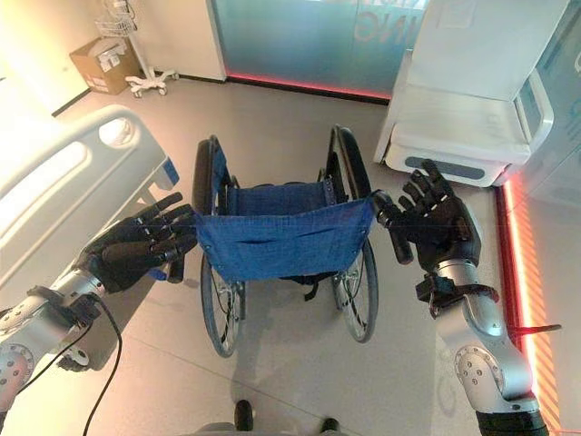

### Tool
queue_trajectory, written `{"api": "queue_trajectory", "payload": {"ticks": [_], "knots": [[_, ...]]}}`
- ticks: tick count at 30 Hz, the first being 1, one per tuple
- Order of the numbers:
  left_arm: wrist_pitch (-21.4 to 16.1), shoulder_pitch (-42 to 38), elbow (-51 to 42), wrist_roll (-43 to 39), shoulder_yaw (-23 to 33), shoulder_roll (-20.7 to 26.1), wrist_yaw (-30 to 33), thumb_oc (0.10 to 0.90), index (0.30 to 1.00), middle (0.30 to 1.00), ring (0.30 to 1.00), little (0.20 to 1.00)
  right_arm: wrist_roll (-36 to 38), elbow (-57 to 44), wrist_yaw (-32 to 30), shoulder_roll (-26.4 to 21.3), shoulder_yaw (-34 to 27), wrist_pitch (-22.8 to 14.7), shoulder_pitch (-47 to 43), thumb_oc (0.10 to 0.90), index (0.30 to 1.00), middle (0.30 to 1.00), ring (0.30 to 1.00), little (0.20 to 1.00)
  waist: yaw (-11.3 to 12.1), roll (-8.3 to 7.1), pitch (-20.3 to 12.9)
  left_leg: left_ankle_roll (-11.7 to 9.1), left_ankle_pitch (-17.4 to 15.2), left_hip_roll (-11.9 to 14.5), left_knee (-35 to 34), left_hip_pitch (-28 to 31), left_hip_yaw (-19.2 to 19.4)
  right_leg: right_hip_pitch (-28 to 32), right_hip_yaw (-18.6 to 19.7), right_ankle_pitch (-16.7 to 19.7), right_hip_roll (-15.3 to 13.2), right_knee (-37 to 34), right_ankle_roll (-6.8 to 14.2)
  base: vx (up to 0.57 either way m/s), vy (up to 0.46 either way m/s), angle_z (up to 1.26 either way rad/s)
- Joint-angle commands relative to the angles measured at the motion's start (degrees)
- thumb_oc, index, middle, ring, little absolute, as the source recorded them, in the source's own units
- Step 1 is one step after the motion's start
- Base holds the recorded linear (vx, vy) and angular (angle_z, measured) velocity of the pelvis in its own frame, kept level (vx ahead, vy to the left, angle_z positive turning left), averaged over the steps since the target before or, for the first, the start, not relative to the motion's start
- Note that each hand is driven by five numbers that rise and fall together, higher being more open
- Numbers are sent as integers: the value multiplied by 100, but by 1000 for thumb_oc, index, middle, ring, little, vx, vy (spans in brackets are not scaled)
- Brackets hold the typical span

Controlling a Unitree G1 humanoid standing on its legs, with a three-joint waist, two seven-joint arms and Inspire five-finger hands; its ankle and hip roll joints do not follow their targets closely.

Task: Push the wheelchair next to the bed

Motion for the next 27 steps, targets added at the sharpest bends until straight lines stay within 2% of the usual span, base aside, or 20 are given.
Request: {"api": "queue_trajectory", "payload": {"ticks": [1,4,11,19,27], "knots": [[-103,-132,-233,362,274,549,-153,800,900,900,900,900,-148,-780,52,-580,-142,-320,-464,800,900,900,900,900,-37,-115,-212,-183,-544,62,20,309,259,-164,124,167,-46,4,45,0,0,0],[-177,-3,-201,946,404,787,-161,800,900,900,900,900,-469,-774,-90,-778,-212,-183,-403,800,900,900,900,900,-31,-113,-195,-185,-534,59,20,301,258,-169,119,165,-40,4,51,0,0,0],[-8,103,-211,1123,624,1079,-287,800,900,900,900,900,-1026,-802,-184,-1120,-269,95,-370,800,900,900,900,900,-22,-99,-143,-195,-507,64,20,278,260,-180,125,153,-24,4,49,0,0,0],[-96,-57,-66,1677,602,1211,-32,800,900,900,900,900,-1842,-688,-488,-1315,-135,185,-571,800,900,900,900,900,8,-90,-67,-205,-499,58,20,274,236,-172,131,146,-11,4,53,0,0,0],[-394,-38,15,2309,777,1157,248,800,900,900,900,900,-1841,-647,-437,-1244,-69,251,-615,800,900,900,900,900,55,-97,-25,-216,-501,57,20,268,206,-154,114,122,-10,4,49,0,0,0]]}}
